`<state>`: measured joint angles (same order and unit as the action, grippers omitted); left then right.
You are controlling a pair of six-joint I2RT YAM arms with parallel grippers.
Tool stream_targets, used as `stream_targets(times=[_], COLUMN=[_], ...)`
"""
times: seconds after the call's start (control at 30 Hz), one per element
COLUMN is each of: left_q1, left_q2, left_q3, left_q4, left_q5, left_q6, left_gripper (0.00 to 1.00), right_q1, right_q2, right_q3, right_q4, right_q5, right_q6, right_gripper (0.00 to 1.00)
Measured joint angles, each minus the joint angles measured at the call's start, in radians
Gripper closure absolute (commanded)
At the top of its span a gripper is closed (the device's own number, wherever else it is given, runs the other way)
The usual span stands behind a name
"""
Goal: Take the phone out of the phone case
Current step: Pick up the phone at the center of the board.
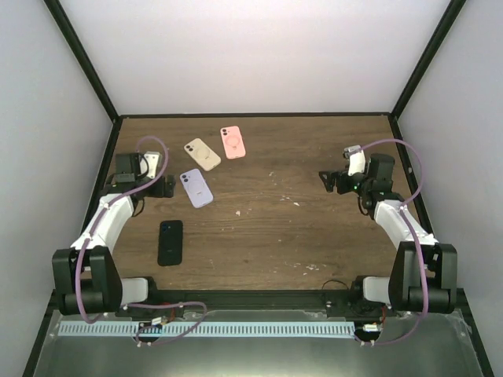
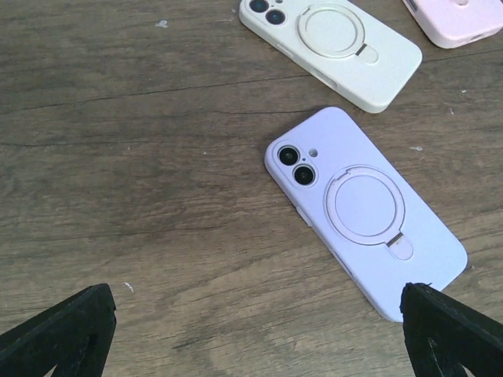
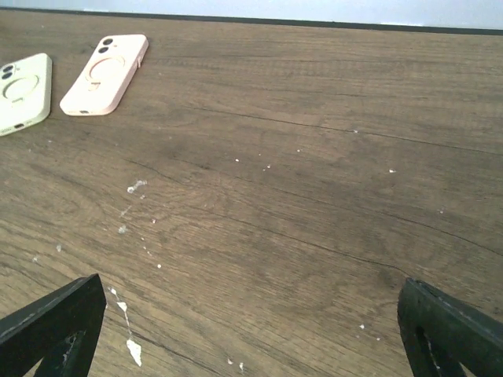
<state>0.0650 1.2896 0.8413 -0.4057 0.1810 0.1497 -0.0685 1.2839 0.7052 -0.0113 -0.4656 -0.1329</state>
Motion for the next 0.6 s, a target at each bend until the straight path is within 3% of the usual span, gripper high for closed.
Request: stream_targets(times=[0.3, 0.6], left_q1=[-0.006, -0.006], left_q2=[-0.002, -0.089], left_q3=[0.004, 0.006], left_q4=[-0.077, -0.372], left_q5=[0.012, 0.034], left_q6=[0.095, 0.383], left_gripper=[0.0, 0.0], right_q1=[0.06, 0.099], right_q2=[0.093, 0.121], right_q3=[0.112, 0.129], right_q4=[-0.005, -0.02], right_q5=[-0.004, -0.011], right_q6=[0.046, 0.051], right_gripper=[0.0, 0.0])
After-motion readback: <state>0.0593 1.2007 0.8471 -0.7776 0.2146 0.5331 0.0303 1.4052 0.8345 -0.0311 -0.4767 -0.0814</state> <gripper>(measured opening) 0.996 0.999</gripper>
